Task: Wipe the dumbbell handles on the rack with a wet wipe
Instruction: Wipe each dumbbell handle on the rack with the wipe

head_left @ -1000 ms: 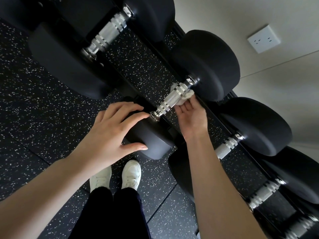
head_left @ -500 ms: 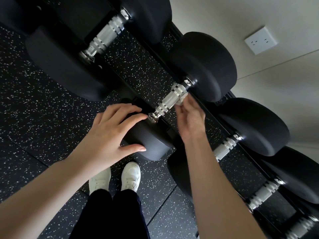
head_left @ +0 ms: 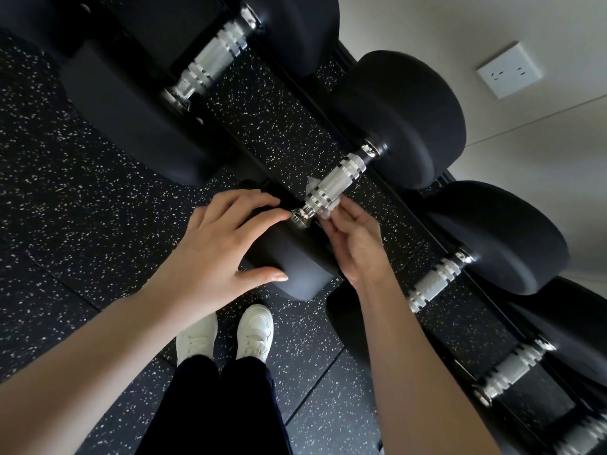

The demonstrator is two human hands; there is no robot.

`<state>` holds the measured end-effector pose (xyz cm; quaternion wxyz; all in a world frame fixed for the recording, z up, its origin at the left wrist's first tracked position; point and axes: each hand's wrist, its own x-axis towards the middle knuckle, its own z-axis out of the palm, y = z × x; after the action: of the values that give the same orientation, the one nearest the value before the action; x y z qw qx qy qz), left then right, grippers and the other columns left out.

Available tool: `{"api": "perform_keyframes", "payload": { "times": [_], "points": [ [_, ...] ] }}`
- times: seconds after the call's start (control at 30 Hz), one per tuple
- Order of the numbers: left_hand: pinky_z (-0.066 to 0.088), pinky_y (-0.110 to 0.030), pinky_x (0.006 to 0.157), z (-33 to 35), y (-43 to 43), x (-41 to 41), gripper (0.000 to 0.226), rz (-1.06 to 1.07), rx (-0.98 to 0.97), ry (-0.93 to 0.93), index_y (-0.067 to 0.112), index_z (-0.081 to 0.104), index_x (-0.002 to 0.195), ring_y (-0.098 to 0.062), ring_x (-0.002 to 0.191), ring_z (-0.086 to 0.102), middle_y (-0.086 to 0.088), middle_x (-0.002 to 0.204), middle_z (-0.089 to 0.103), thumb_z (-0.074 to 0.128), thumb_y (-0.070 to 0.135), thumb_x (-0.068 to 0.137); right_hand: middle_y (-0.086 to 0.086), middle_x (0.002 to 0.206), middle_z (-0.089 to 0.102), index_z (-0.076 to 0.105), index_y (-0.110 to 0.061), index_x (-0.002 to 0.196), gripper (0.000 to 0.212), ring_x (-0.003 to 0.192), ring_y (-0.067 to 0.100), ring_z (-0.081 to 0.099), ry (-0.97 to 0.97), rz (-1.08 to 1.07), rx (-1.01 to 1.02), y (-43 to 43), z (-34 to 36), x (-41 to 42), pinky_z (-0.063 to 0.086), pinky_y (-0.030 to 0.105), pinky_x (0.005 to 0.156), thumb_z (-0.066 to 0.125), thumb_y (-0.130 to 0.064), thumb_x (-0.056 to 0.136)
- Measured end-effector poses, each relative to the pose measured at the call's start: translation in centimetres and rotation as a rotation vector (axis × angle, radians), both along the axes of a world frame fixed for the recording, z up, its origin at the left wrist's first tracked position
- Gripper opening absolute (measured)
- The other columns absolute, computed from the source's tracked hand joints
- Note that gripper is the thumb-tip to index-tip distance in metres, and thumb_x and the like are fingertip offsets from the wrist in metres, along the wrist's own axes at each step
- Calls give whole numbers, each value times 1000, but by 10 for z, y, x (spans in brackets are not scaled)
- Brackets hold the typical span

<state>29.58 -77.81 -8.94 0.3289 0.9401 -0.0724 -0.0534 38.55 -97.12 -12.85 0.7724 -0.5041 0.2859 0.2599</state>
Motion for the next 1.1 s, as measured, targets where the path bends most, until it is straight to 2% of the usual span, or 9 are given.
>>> {"api": "perform_keyframes", "payload": {
  "times": [0.23, 0.37, 0.47, 0.6, 0.73, 0.87, 0.97, 1.1],
  "points": [
    [37, -42, 89, 1, 0, 0, 67, 6, 5, 8, 26, 49, 129, -18, 125, 35, 8, 135, 44, 48, 60, 71, 24, 111, 61, 47, 12, 124, 38, 94, 27, 64, 11, 163, -223, -4, 5, 7, 50, 37, 95, 49, 15, 86],
    [36, -41, 89, 0, 0, 0, 67, 5, 5, 6, 25, 49, 130, -18, 126, 35, 7, 135, 44, 51, 60, 72, 9, 93, 65, 57, -1, 109, 30, 85, 22, 62, -14, 295, -381, 1, 7, -8, 49, 35, 89, 55, 14, 84],
    [33, -37, 88, -1, 0, 0, 67, 0, 11, -2, 26, 49, 130, -18, 126, 35, 7, 136, 44, 52, 60, 72, 12, 99, 65, 59, -6, 105, 30, 90, 26, 63, -10, 181, -332, 2, 10, -5, 50, 37, 91, 54, 15, 83],
    [29, -35, 89, -2, 0, -1, 66, 8, -18, 0, 26, 50, 129, -19, 126, 35, 7, 136, 44, 65, 54, 71, 19, 121, 59, 50, 3, 124, 41, 110, 27, 59, -59, 20, -272, -6, 14, 16, 46, 35, 99, 51, 15, 85],
    [32, -38, 91, -1, 0, -2, 67, 20, -24, 7, 28, 47, 131, -18, 128, 33, 8, 137, 43, 51, 60, 72, 22, 117, 60, 51, 5, 122, 40, 109, 33, 59, -20, 123, -302, -4, 13, 5, 47, 38, 100, 53, 15, 84],
    [30, -43, 95, 2, -1, -2, 68, 15, -60, 29, 26, 47, 132, -17, 128, 30, 7, 137, 42, 62, 53, 70, 15, 99, 66, 59, -1, 108, 31, 92, 26, 63, -37, 226, -379, -3, 15, -7, 50, 36, 92, 57, 15, 81],
    [31, -46, 96, 4, 0, -1, 70, 18, -71, 43, 25, 48, 131, -19, 128, 30, 6, 137, 43, 62, 52, 69, 16, 101, 66, 60, 1, 111, 33, 93, 25, 64, -77, 269, -447, -4, 23, -10, 50, 35, 92, 57, 15, 81],
    [33, -49, 95, 4, 0, -1, 71, 25, -79, 40, 24, 49, 131, -19, 127, 30, 4, 136, 45, 61, 53, 68, 5, 95, 69, 65, -11, 100, 34, 90, 14, 66, -198, 375, -604, -8, 43, -10, 52, 27, 88, 60, 16, 80]
  ]
}}
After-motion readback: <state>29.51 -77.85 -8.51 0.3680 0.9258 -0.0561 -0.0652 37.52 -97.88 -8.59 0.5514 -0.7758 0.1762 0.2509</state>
